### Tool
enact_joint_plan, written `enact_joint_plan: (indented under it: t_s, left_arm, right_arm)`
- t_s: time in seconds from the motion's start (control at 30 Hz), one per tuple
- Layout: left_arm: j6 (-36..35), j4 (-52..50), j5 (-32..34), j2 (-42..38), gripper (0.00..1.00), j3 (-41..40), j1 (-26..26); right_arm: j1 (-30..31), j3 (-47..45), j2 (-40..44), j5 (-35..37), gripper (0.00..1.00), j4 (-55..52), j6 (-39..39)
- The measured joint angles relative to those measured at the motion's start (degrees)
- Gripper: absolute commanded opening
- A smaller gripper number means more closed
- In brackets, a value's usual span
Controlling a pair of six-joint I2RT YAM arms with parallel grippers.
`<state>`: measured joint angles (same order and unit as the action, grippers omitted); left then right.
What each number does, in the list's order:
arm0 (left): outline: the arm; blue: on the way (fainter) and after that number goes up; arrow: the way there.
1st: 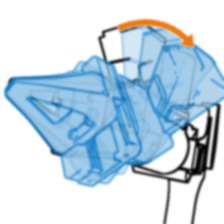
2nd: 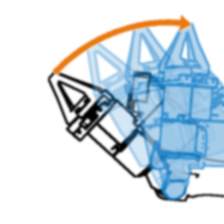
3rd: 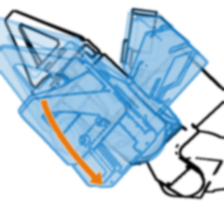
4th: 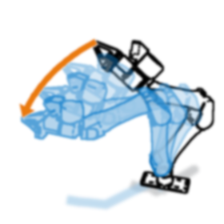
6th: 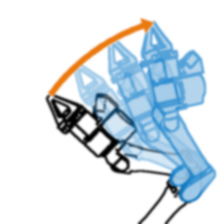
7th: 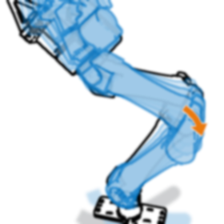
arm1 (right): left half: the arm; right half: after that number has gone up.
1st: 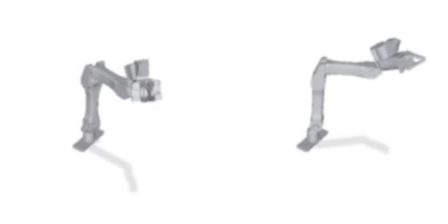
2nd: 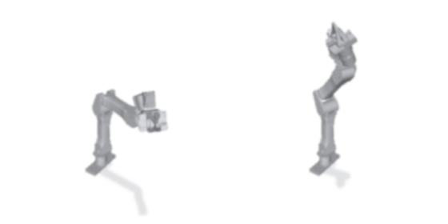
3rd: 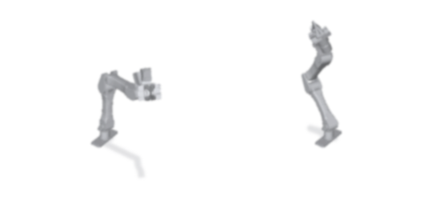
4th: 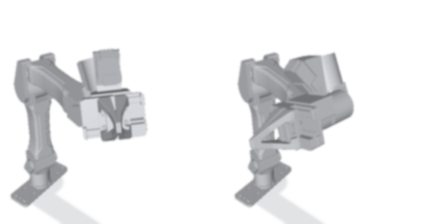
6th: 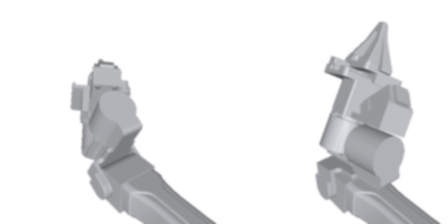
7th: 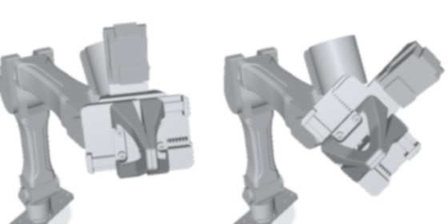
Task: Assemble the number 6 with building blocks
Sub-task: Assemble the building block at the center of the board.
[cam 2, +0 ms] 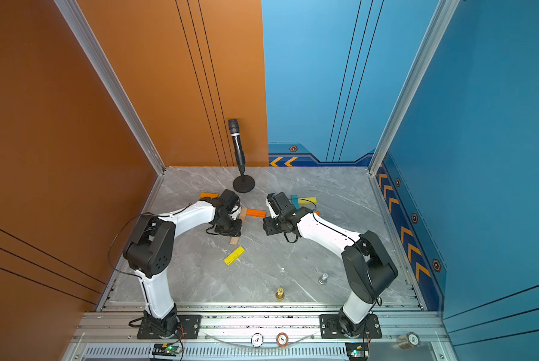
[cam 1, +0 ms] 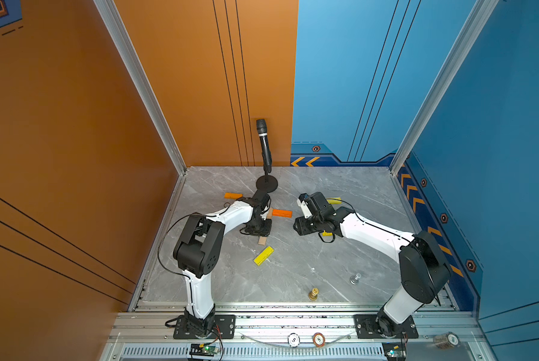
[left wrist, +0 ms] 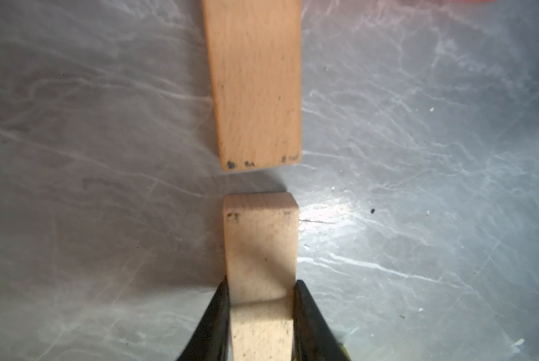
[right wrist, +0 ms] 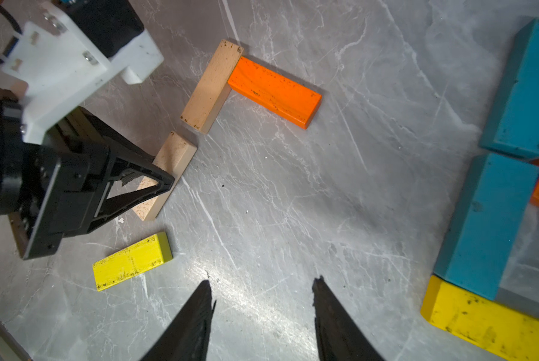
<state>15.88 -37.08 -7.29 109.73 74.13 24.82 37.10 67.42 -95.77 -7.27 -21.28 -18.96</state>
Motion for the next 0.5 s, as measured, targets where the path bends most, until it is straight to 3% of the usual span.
enact_joint_plan:
  t_s: [0.5]
  left_arm:
    - [0.20,0.00,1.11,1.70,0.32,2.27,0.39]
  right_arm:
    - [-0.04,0.00,0.00,-0.02,0.53,0.35,0.00]
